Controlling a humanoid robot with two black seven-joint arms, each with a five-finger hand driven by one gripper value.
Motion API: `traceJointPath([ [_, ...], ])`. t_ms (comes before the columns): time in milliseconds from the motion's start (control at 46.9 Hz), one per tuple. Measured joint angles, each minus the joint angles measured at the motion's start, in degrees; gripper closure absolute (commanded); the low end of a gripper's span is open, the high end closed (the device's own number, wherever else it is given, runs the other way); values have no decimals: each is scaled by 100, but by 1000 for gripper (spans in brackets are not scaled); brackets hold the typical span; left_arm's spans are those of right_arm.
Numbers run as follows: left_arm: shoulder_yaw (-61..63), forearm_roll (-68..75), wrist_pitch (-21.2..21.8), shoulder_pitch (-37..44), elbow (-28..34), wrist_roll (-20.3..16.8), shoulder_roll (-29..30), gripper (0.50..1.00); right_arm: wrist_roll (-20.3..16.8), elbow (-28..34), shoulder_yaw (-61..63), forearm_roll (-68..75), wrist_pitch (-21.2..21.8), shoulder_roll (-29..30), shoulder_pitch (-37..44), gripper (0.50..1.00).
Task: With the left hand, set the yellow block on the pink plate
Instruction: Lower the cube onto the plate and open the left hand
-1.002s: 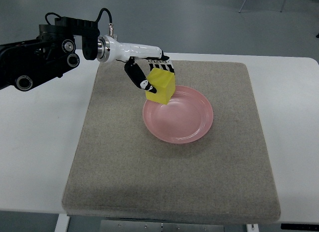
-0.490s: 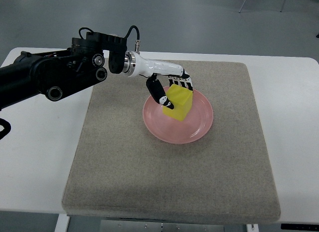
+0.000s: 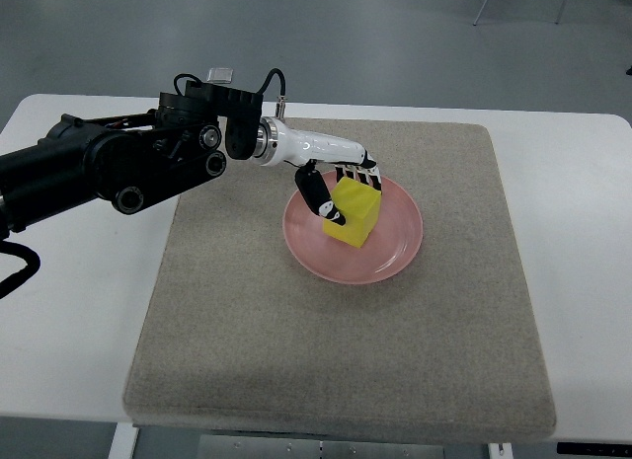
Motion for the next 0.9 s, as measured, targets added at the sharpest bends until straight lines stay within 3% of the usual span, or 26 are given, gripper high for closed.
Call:
traceJointPath([
  [320, 1, 9, 172, 42, -45, -3, -15, 662, 0, 0, 0, 0, 0, 0, 0, 576],
  [895, -38, -49, 163, 72, -79, -6, 75, 654, 0, 0, 0, 0, 0, 0, 0, 576],
])
